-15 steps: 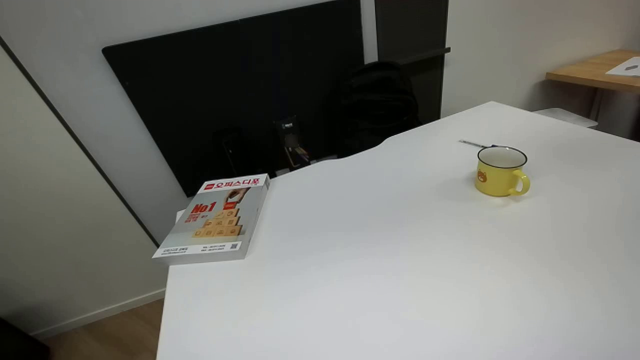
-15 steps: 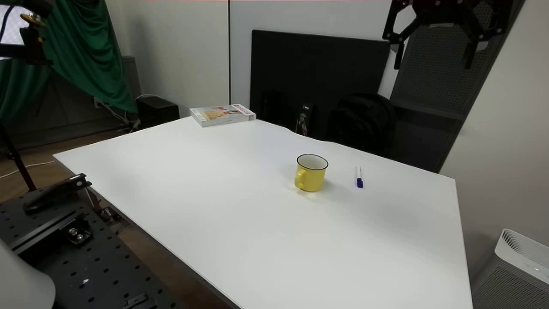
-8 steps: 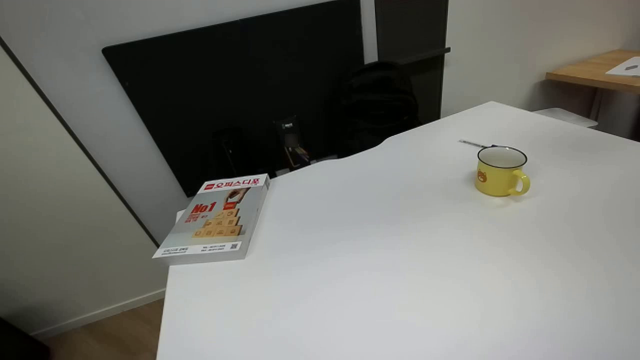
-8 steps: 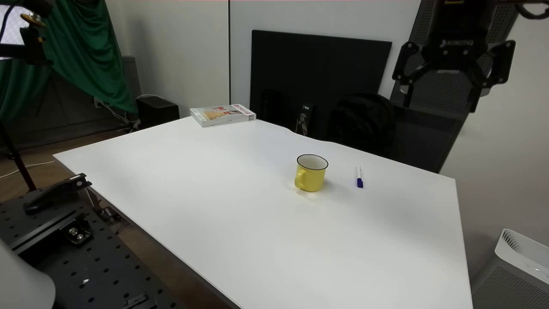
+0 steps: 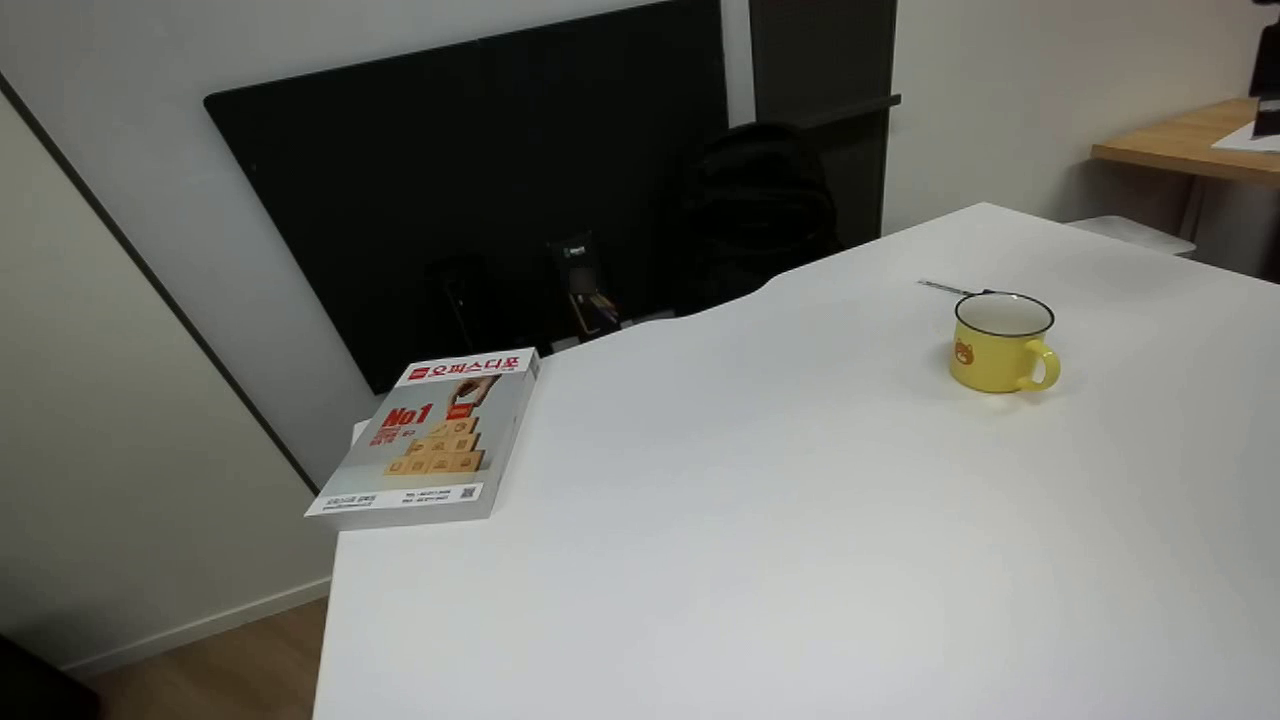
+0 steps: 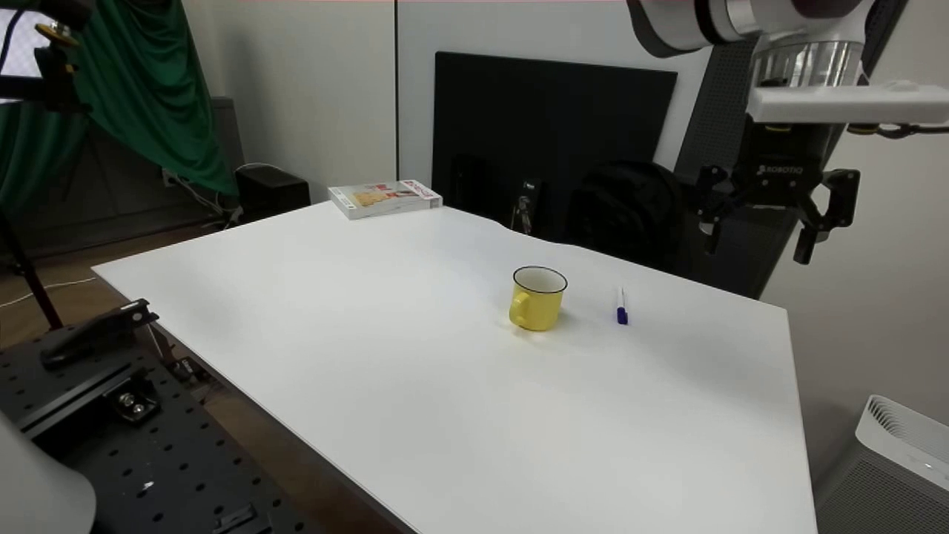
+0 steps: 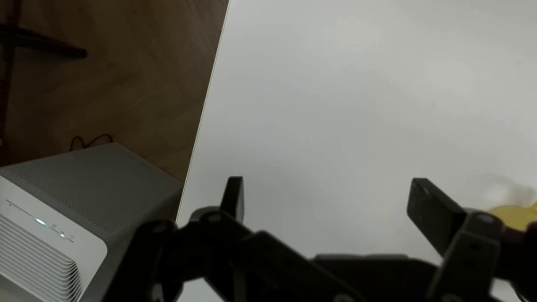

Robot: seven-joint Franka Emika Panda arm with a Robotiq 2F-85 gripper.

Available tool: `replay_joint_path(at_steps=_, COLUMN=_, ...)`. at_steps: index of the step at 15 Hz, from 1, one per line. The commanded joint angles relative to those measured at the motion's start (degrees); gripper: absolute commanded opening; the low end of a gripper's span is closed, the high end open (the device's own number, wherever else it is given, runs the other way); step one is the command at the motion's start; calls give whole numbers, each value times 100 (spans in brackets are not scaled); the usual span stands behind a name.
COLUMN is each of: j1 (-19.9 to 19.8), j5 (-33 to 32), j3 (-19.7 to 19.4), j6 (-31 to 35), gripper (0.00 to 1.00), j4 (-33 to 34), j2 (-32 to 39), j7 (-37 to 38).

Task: Put the marker into the cup.

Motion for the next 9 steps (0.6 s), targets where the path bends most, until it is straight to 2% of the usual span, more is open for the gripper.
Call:
replay_joint_path(at_steps=1, j1=-157, j5=-88, j3=223, j6=-38, gripper=100, j4=1313, j2=985, j7=65)
replay_joint_path(at_steps=9, j1=-102, j5=58, j3=508, j6=-164, gripper=100, j4=2648, j2=2010, j7=291)
